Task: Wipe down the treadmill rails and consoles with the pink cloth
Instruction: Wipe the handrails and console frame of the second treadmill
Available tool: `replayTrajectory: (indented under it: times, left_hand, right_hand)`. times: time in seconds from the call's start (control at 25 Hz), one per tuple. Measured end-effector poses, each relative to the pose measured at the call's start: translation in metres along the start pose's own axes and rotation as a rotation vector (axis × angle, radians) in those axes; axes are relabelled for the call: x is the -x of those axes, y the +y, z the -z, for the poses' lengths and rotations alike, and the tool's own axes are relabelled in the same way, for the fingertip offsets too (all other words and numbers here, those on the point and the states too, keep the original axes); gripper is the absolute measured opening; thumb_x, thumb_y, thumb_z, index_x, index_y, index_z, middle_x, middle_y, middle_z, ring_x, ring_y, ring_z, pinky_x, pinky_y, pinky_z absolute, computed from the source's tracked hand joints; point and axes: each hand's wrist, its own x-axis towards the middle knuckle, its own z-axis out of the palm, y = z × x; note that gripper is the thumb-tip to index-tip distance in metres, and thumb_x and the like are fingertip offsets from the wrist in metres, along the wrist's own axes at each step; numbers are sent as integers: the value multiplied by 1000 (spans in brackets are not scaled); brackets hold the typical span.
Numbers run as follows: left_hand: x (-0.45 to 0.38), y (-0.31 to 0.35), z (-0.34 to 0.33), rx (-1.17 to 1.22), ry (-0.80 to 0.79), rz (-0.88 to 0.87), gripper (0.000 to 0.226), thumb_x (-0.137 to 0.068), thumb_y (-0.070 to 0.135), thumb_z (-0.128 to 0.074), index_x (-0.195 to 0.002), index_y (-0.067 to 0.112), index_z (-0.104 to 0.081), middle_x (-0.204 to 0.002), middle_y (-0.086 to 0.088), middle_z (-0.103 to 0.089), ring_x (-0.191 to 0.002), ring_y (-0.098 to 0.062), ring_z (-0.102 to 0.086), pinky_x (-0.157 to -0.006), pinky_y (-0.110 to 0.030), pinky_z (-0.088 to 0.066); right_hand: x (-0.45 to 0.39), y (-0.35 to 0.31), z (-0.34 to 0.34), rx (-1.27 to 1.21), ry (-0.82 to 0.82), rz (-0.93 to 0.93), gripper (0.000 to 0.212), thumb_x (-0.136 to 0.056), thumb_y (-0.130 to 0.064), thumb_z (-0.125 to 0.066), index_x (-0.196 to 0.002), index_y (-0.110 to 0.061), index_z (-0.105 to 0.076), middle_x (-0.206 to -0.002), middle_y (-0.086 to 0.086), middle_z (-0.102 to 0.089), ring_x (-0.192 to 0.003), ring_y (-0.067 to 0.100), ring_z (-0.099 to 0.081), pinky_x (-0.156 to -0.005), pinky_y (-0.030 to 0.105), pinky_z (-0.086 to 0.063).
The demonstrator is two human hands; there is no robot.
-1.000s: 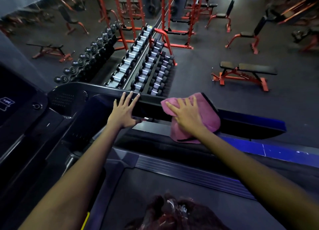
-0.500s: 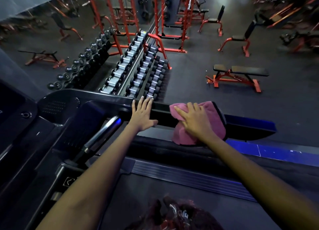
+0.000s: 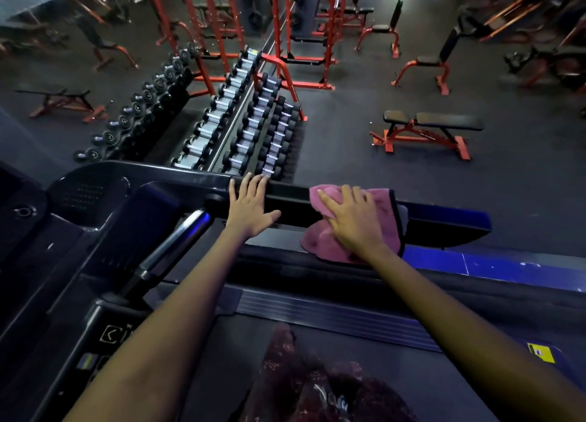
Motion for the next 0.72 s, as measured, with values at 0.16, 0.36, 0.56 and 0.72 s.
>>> replayTrajectory:
  times: [0.16,0.36,0.56,0.72]
  left_hand:
    - [1,1,-2,-1,-1,14,85,-82,53,-43,-148,10,-13,-154,-6,-17,-145,-24,-1,-113,-50,11]
    - [2,-1,-4,-47,38,-46,80,-82,48,-34,-146,5,-18,-151,-11,-23,-142,-29,-11,-113,-55,3]
    - [-7,-15,8,-147,44,-171,70,-90,56,-23,-138,6,-35,-138,-12,-40,-129,-32,-32,-109,-54,-19]
    - [-28,-8,22,-115,25,-174,65,-93,57,-29,-125,4,-47,-129,-16,-48,-120,-36,-40,-98,-47,-30]
  right_hand:
    - [-25,-15,15,-42,-130,-373,33,-90,-21,-49,-121,-17,-55,-116,12,-49,-104,31,-46,-85,40,-37]
    - [-20,-61,5,-41,-77,-257,44,-79,-23,-54,-123,-21,-57,-108,12,-55,-95,31,-53,-76,38,-42]
    - [8,-26,2,-38,45,-519,43,-81,-21,-47,-122,-20,-60,-103,20,-56,-86,37,-55,-70,41,-45]
    - [-12,-61,9,-42,-113,-721,47,-88,-30,-53,-135,-25,-45,-124,16,-43,-107,34,-45,-84,43,-38]
